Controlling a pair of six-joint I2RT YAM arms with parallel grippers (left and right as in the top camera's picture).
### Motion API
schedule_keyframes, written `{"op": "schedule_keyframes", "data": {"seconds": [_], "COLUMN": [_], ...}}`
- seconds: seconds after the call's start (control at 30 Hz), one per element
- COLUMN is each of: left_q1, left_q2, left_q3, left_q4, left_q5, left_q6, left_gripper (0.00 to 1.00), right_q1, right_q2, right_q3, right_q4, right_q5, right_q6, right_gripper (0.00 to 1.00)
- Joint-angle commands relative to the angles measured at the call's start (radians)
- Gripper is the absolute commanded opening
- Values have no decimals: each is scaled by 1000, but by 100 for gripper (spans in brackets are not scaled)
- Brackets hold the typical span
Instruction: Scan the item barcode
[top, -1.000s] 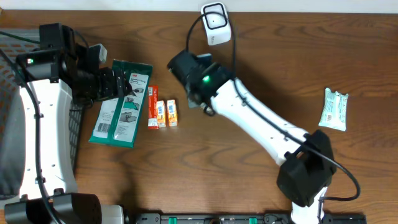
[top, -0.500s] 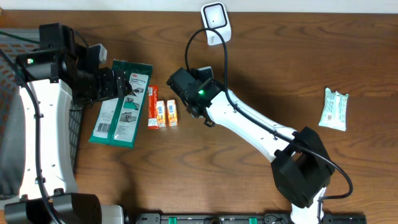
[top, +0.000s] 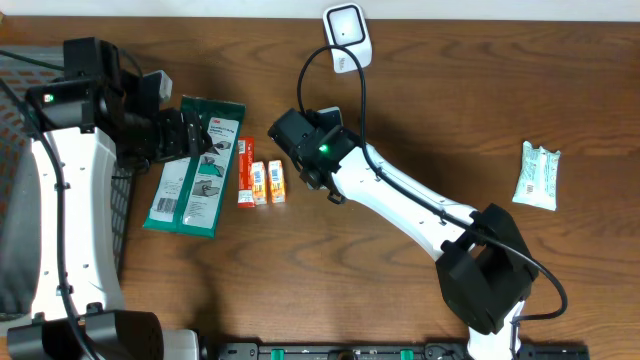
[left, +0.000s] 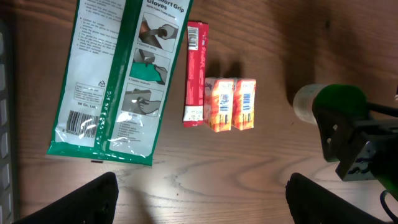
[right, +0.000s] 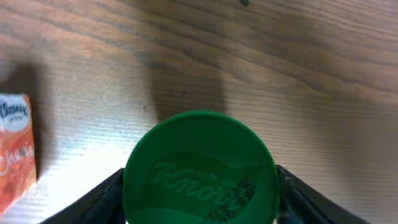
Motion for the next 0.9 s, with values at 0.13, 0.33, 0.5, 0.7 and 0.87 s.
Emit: {"op": "schedule_keyframes", "data": {"seconds": [0.13,0.33,0.5,0.7,0.87], "left_q1": [0,0,0,0,0], "left_q2": [-14,-14,-14,-14,-14], "left_q3": [-3,-3,-3,-3,-3], "left_q4": [-3,-3,-3,-3,-3], "left_q5": [5,5,5,5,5], "left_q6": [-5,-5,-5,-5,-5], "left_gripper": [87,87,87,87,87], "right_q1": [-18,-34,-101,-206,-257], "right_q2": [2,0,-38,-111,-113], "right_q3": [-3,0,83,187,185], "right_q4": [3,5,-43,-126,-206], "right_q5": [-6,-39,-217,-491,-583], "right_q6": [7,6,-93,-168,-212], "right_gripper": [99,99,99,99,91]}}
